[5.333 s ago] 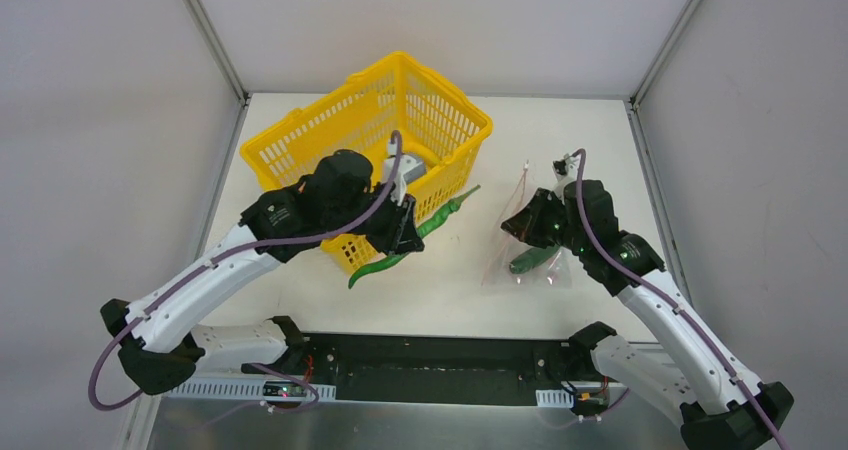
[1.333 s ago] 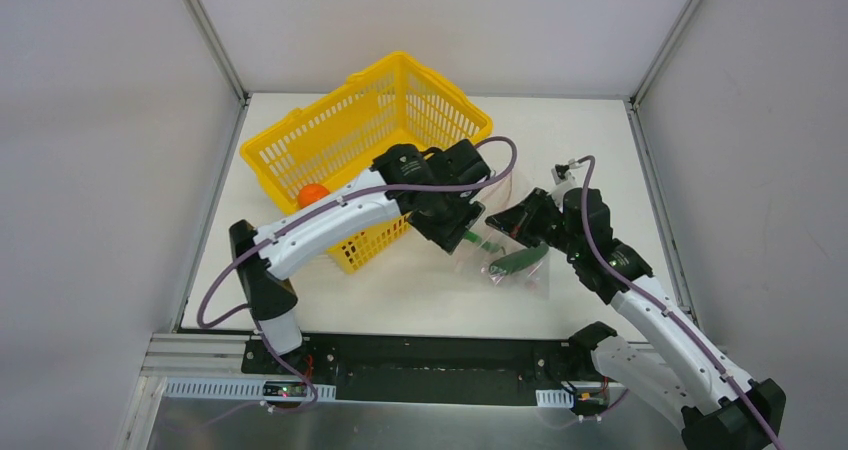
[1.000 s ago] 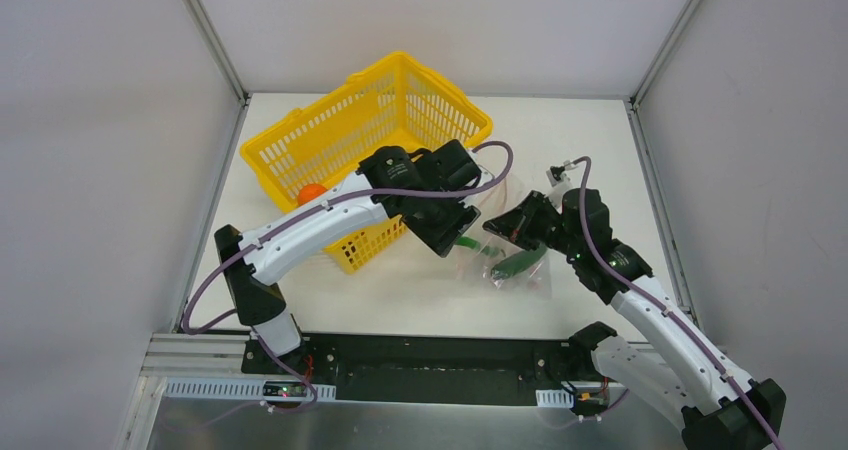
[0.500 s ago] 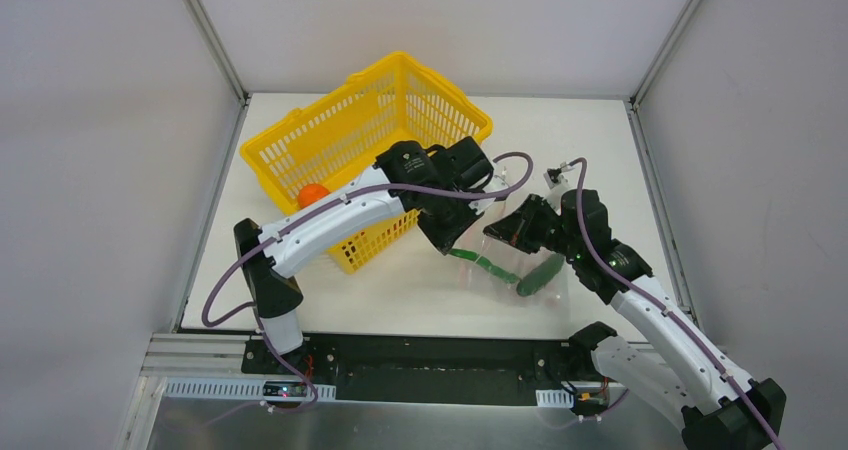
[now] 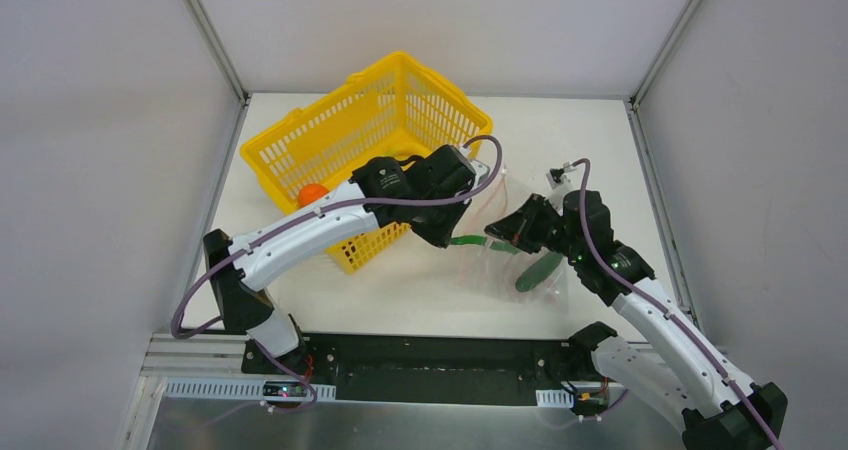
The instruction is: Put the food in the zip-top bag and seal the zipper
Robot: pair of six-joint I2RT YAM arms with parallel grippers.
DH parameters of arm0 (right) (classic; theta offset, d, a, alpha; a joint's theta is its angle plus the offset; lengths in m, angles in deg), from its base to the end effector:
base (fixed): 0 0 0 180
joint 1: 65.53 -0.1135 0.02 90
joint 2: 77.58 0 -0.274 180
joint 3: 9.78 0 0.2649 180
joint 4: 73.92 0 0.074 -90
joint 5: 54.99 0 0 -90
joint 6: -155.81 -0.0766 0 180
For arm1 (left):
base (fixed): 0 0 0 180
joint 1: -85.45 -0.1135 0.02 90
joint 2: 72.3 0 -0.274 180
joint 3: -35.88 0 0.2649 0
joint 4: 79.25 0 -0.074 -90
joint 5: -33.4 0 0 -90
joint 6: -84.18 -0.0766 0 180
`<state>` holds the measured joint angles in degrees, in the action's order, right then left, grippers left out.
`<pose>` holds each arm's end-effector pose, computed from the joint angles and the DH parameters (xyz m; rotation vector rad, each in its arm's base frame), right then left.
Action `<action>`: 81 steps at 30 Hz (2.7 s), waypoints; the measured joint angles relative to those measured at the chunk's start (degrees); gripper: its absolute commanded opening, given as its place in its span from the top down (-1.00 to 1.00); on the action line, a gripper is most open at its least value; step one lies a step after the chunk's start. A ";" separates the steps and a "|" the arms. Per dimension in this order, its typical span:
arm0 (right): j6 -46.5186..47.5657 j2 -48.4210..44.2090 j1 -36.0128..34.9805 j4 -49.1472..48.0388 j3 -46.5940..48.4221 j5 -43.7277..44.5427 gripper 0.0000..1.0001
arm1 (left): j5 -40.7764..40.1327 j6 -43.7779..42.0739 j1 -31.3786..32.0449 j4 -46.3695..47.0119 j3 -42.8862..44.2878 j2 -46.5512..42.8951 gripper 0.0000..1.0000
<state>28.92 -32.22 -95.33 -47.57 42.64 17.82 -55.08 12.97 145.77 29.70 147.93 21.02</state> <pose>0.1877 0.1336 0.2924 -0.0917 2.0393 1.0478 0.1858 -0.3301 0.3529 0.9287 2.4164 -0.5890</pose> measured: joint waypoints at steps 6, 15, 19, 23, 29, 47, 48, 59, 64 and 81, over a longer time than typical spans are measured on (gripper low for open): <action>-0.39 -0.20 0.00 -0.63 0.00 -0.02 1.00 | -2.54 4.28 -0.02 4.24 -2.16 -2.43 1.00; -4.02 -0.31 0.00 -4.04 -0.26 0.31 1.00 | -2.40 9.14 0.11 11.80 -2.84 -0.13 1.00; -5.57 -0.76 -0.02 -5.64 -1.03 2.25 1.00 | -2.03 11.41 0.42 14.91 -3.93 1.20 1.00; -6.40 -1.49 -0.02 -6.82 -1.75 4.59 1.00 | -1.88 13.16 0.50 16.83 -4.44 1.73 1.00; -6.69 -1.95 -0.02 -7.28 -2.01 6.49 1.00 | -0.02 13.77 0.63 18.99 -4.42 3.43 0.43; -2.51 -7.91 -0.02 -8.66 -3.56 10.34 1.00 | 3.82 7.96 1.62 16.41 -2.49 -1.88 0.17; -2.43 -8.28 -0.02 -8.66 -3.69 10.34 1.00 | 4.09 7.41 1.62 15.65 -1.77 -1.66 0.18; 1.97 -9.99 -0.02 -8.35 -3.67 9.73 1.00 | -0.85 1.22 1.46 14.78 -4.55 -8.87 -0.51; 5.05 -10.05 -0.02 -5.03 -2.84 10.19 1.00 | -3.54 -3.58 -4.57 13.88 -4.94 -17.84 -0.86; 6.34 -10.21 -0.02 -2.93 -2.01 8.96 1.00 | 9.42 -33.75 -40.13 3.30 -2.69 -1.09 -0.89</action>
<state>35.26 -42.43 -95.35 -50.50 40.63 26.78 -45.66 -20.78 105.64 33.00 145.24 19.92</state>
